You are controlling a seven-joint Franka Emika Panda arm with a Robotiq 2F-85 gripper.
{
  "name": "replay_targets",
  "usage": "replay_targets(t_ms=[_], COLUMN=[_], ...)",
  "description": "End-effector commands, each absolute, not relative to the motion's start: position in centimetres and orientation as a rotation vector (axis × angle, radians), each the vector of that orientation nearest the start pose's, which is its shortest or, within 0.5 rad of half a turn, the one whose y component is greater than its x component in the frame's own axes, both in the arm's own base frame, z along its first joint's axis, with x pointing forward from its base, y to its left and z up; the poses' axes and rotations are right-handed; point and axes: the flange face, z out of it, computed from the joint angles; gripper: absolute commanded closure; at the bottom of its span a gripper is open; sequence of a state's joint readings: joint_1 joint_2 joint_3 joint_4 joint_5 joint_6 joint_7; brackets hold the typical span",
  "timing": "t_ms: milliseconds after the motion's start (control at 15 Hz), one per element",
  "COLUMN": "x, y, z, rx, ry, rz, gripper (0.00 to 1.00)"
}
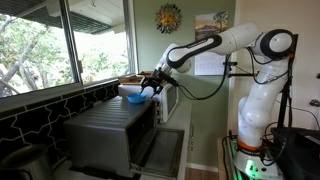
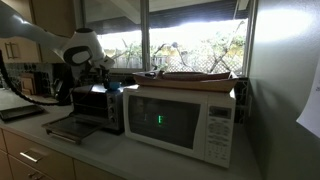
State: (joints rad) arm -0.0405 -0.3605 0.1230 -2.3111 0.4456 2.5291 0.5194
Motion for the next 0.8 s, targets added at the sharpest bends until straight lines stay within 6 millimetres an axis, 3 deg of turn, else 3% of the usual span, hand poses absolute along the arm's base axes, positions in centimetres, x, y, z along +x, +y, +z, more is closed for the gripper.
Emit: replay_targets(t_ms=[0, 467, 733], x=[49.9, 49.5, 49.3], y=[3.5, 2.6, 2.6], z=[54.4, 55.6, 56.3], rx=[-2.482, -2.557, -2.581], ry=[0.894, 0.851, 0.818], rz=[-0.614, -0.661, -0.689], gripper=[0.49, 0.98, 0.98])
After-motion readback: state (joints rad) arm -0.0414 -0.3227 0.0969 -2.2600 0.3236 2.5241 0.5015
